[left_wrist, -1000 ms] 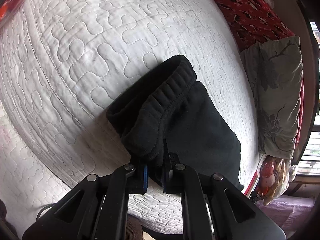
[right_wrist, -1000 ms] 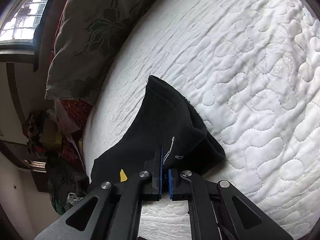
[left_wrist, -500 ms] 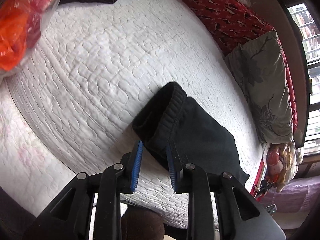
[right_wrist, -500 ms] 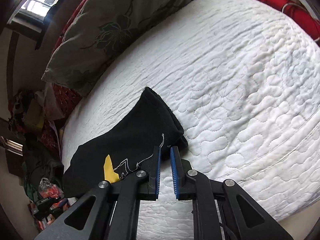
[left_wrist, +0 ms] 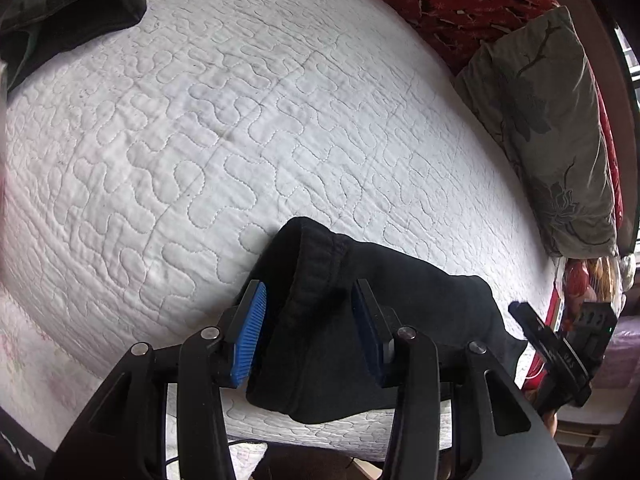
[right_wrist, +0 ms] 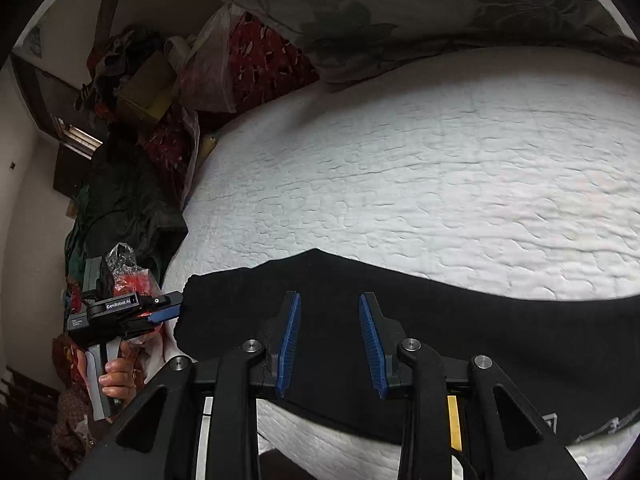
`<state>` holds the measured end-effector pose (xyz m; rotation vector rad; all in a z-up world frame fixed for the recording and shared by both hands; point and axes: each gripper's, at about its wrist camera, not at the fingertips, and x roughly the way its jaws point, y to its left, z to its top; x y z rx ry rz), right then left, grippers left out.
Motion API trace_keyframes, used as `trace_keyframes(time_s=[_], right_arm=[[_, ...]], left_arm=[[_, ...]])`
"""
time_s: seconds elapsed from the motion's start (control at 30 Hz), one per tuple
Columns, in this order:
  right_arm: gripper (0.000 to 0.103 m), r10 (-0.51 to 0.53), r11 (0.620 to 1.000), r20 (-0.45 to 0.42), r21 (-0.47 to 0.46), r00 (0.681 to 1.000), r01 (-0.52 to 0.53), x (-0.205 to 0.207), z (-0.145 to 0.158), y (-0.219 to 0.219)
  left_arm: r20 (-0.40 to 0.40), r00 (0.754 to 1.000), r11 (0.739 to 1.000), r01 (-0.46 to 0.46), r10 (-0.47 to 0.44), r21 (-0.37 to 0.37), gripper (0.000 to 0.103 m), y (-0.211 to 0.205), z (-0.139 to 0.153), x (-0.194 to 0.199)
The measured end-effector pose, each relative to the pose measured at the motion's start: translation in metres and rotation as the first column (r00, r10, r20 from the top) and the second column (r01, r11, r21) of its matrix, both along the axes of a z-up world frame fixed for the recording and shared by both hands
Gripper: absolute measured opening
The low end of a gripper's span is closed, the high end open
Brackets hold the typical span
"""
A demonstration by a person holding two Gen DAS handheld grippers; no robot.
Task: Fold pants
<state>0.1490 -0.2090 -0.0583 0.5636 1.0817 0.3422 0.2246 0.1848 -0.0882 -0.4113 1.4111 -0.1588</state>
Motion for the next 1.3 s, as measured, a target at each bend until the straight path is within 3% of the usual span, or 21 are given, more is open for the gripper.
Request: trace_keyframes(time_s=[0.2, 0.3, 0.47, 0.5, 0.53, 0.57, 0.6, 0.67, 0.73, 0.8, 0.87, 0.93, 1.0, 1.07, 1.13, 1.23, 1.3], right_arm=[[0.034, 0.109, 0.990, -0.067, -0.078, 0.992, -0.114, 0.059, -0.023, 0.040], [0.034, 0.157, 0.980, -0.106, -0.108, 0.982, -0.169, 0.069, -0.034, 0.050], [0.038, 0.232, 0.962, -0.152, -0.110, 0.961, -0.250, 0.075, -0.043, 0.065], [0.031, 0.251, 0.953, -0.147, -0.137, 0.957, -0.271, 0.073, -0.042, 0.070], [0.026, 0.266, 0.942, -0.134, -0.176, 0.955, -0.287, 0.070, -0.040, 0.074], [0.012, 0.280, 0.930, -0.128, -0.210, 0.951, -0.302, 0.067, -0.039, 0.079], [0.007, 0.291, 0.919, -0.128, -0.238, 0.948, -0.314, 0.064, -0.038, 0.083], [0.004, 0.290, 0.898, -0.113, -0.311, 0.950, -0.311, 0.058, -0.031, 0.089], [0.004, 0.260, 0.905, -0.052, -0.335, 0.964, -0.262, 0.054, -0.013, 0.089], [0.003, 0.212, 0.936, 0.034, -0.294, 0.977, -0.193, 0.049, 0.006, 0.082], [0.000, 0.183, 0.945, 0.019, -0.279, 0.983, -0.170, 0.050, 0.002, 0.076], [0.000, 0.161, 0.933, -0.021, -0.322, 0.987, -0.159, 0.051, -0.014, 0.075], [0.000, 0.136, 0.927, -0.051, -0.346, 0.989, -0.146, 0.050, -0.028, 0.073], [0.006, 0.107, 0.945, -0.016, -0.309, 0.994, -0.107, 0.042, -0.024, 0.068], [0.007, 0.089, 0.966, 0.011, -0.245, 0.996, -0.084, 0.030, -0.013, 0.063], [0.007, 0.119, 0.979, 0.047, -0.170, 0.992, -0.110, 0.000, 0.003, 0.068], [0.014, 0.136, 0.984, 0.054, -0.119, 0.989, -0.129, -0.022, 0.005, 0.072]], left_arm=[[0.014, 0.995, 0.995, 0.103, -0.103, -0.010, 0.043, -0.011, -0.005, 0.014], [0.014, 0.990, 0.990, 0.138, -0.138, -0.015, 0.050, -0.015, -0.010, 0.018], [0.063, 0.987, 0.989, 0.149, -0.149, -0.007, 0.047, -0.017, -0.011, 0.015], [0.078, 0.987, 0.990, 0.144, -0.143, -0.004, 0.034, -0.016, -0.009, 0.013], [0.084, 0.985, 0.989, 0.149, -0.149, 0.007, 0.029, -0.016, -0.008, 0.012], [0.093, 0.983, 0.987, 0.157, -0.158, 0.021, 0.023, -0.022, -0.005, 0.006], [0.109, 0.980, 0.986, 0.162, -0.164, 0.025, 0.020, -0.024, 0.000, 0.004], [0.183, 0.968, 0.985, 0.168, -0.173, 0.044, 0.019, -0.026, 0.018, -0.001], [0.250, 0.948, 0.977, 0.166, -0.196, 0.137, 0.019, -0.027, 0.026, -0.004], [0.190, 0.961, 0.971, 0.171, -0.201, 0.165, 0.019, -0.028, 0.009, 0.001], [0.142, 0.970, 0.968, 0.169, -0.196, 0.183, 0.020, -0.022, -0.008, 0.008], [0.138, 0.977, 0.979, 0.146, -0.166, 0.145, 0.023, -0.015, -0.009, 0.005], [0.155, 0.980, 0.989, 0.113, -0.126, 0.093, 0.034, -0.001, 0.002, 0.000], [0.179, 0.982, 0.997, 0.052, -0.062, 0.064, 0.045, 0.017, 0.013, -0.012], [0.208, 0.978, 0.999, -0.012, 0.003, 0.039, 0.046, 0.035, 0.024, -0.031], [0.173, 0.981, 0.990, -0.063, 0.084, -0.123, 0.052, 0.053, 0.024, -0.069], [0.124, 0.986, 0.979, -0.086, 0.111, -0.187, 0.060, 0.049, 0.013, -0.089]])
